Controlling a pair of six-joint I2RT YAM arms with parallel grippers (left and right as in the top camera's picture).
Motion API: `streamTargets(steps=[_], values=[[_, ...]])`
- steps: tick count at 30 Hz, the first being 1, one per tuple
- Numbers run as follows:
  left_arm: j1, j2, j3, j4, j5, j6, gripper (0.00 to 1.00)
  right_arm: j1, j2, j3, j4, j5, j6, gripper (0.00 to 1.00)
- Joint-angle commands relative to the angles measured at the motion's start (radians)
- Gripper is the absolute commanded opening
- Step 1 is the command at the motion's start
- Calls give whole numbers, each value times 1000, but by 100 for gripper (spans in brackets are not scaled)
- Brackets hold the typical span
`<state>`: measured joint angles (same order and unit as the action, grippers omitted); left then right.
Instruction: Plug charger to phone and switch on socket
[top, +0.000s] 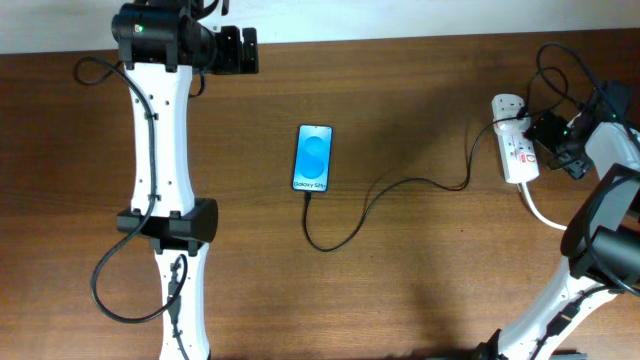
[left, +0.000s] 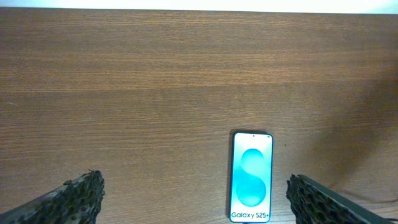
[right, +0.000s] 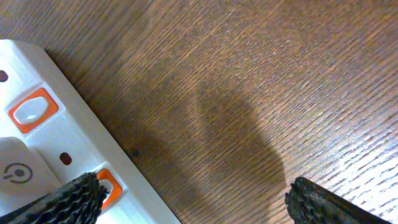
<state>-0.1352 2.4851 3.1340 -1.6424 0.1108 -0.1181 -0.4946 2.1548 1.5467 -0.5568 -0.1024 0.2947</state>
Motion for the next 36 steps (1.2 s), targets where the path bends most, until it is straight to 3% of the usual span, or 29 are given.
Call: streamTargets(steps=[1, 24, 27, 36], values=[[0, 6, -4, -2, -15, -9, 99, 12, 28, 1, -14, -45, -36, 99], [-1, 6, -4, -2, -15, -9, 99, 12, 72, 1, -34, -105, -101, 98], [-1, 6, -4, -2, -15, -9, 99, 12, 69, 6, -33, -201, -134, 98], [-1, 6, -4, -2, -15, -9, 99, 10, -217, 11, -136, -235, -129, 99]])
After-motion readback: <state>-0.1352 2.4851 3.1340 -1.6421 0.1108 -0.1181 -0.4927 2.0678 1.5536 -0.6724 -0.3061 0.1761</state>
